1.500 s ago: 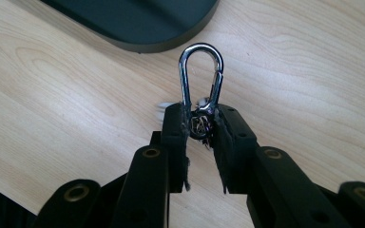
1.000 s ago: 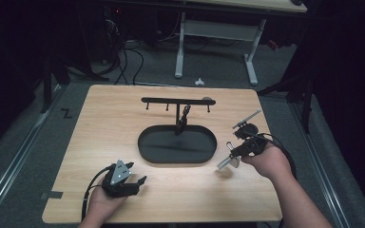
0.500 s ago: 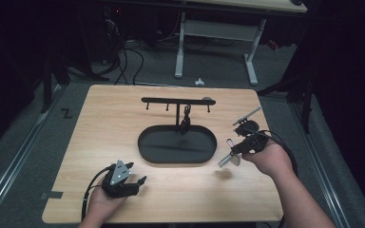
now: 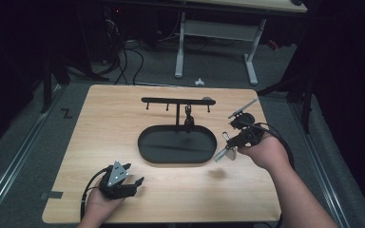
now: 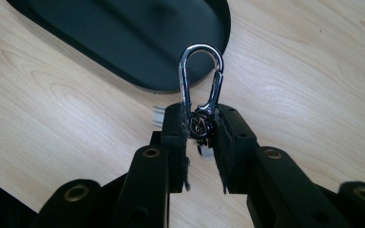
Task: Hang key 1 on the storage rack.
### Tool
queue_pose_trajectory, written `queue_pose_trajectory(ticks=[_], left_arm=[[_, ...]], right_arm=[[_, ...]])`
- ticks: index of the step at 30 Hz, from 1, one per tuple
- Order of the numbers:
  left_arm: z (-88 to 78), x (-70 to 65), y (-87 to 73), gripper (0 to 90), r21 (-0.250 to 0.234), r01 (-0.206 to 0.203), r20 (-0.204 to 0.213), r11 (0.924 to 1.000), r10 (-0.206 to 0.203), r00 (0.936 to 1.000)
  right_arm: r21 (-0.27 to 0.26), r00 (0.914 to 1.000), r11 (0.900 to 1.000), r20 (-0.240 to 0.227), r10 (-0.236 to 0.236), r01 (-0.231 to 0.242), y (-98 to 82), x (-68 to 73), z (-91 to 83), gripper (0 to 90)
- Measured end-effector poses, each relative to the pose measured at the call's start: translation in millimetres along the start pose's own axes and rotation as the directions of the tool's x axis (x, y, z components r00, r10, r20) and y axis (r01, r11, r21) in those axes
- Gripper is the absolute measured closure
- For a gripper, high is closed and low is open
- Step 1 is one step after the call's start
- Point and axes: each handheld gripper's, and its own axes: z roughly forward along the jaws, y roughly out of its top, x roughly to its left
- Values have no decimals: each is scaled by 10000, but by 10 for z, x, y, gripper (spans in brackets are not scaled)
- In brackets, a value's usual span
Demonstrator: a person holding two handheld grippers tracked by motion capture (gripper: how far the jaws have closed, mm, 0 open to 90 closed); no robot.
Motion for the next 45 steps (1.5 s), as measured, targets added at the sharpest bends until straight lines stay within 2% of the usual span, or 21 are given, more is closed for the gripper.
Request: queue_pose_trajectory(ticks=[16, 22, 24, 38, 45], left_arm=[[-165, 59, -111, 294, 29, 295, -382, 9996, -294, 9988], [-208, 72, -142, 294, -42, 400, -500, 9992, -401, 9979], [-220, 80, -145, 295, 5, 413, -492, 9991, -412, 9979], [-226, 85, -145, 295, -25, 397, -504, 9992, -398, 9979], [-228, 91, -144, 294, -29, 383, -498, 9993, -384, 9980]], right_arm=[[-382, 9998, 9990, -7, -219, 219, 331, 30, -51, 754], [-507, 9999, 9986, -7, -137, 137, 459, 37, -67, 754], [-586, 9997, 9980, -6, -237, 236, 504, 33, -70, 754], [-916, 10000, 9958, 48, -83, 87, 721, 53, -113, 754], [-873, 9999, 9962, 123, -1, 12, 806, 63, -89, 754]])
